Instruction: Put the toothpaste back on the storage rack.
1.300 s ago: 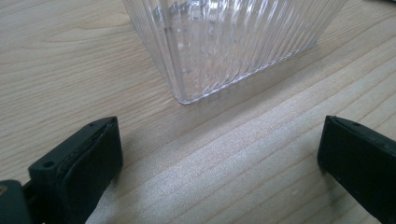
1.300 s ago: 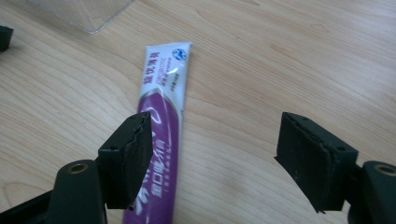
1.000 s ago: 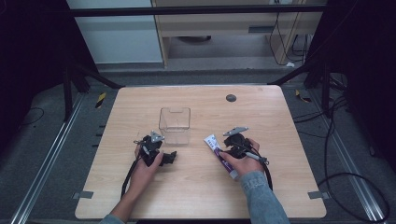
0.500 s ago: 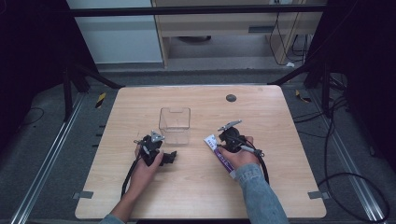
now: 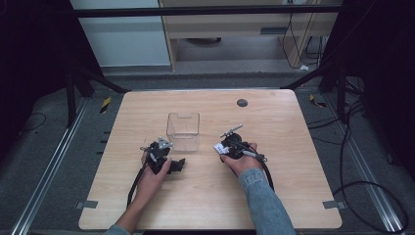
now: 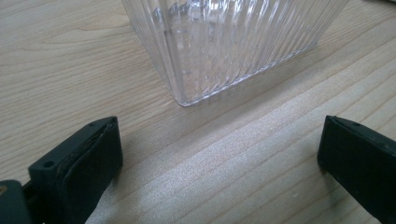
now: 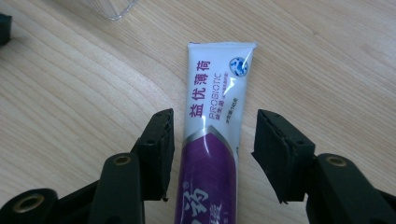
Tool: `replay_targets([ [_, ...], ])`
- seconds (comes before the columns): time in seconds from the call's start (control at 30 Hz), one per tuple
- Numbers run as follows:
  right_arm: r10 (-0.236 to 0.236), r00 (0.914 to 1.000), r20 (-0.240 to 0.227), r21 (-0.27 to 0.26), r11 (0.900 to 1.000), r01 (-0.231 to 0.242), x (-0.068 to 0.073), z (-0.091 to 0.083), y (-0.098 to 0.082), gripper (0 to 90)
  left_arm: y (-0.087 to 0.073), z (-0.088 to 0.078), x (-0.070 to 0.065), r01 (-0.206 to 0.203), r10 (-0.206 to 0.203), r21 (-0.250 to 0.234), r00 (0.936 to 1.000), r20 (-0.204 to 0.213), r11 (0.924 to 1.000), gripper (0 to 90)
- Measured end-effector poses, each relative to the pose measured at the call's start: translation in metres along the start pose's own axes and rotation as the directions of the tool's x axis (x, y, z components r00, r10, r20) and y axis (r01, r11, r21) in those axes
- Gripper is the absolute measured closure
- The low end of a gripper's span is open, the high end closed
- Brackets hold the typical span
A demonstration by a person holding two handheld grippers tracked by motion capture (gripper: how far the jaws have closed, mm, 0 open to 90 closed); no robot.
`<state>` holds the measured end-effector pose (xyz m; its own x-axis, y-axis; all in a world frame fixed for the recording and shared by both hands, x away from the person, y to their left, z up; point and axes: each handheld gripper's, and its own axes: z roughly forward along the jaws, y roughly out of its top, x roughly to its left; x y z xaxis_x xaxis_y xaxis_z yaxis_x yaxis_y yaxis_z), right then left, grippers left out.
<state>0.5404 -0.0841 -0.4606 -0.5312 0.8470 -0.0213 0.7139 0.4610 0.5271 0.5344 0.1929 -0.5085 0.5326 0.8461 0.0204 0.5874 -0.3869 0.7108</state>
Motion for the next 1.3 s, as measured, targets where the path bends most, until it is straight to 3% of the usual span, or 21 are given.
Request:
replay_targets([
  [0.4, 0.009, 0.9998, 0.017, 0.061, 0.998, -0.010, 0.000, 0.020, 0.004, 46.6, 0.000, 0.000, 0.000, 0.000, 0.000, 0.000, 1.0000, 0.000, 1.0000, 0.0],
  [0.8, 0.017, 0.9997, 0.016, 0.062, 0.998, -0.018, 0.001, 0.022, 0.004, 48.0, 0.000, 0.000, 0.000, 0.000, 0.000, 0.000, 1.0000, 0.001, 1.0000, 0.0],
  [1.3, 0.029, 0.9995, -0.011, 0.079, 0.996, -0.028, -0.004, 0.020, 0.005, 61.5, 0.000, 0.000, 0.000, 0.000, 0.000, 0.000, 1.0000, 0.001, 1.0000, 0.0],
])
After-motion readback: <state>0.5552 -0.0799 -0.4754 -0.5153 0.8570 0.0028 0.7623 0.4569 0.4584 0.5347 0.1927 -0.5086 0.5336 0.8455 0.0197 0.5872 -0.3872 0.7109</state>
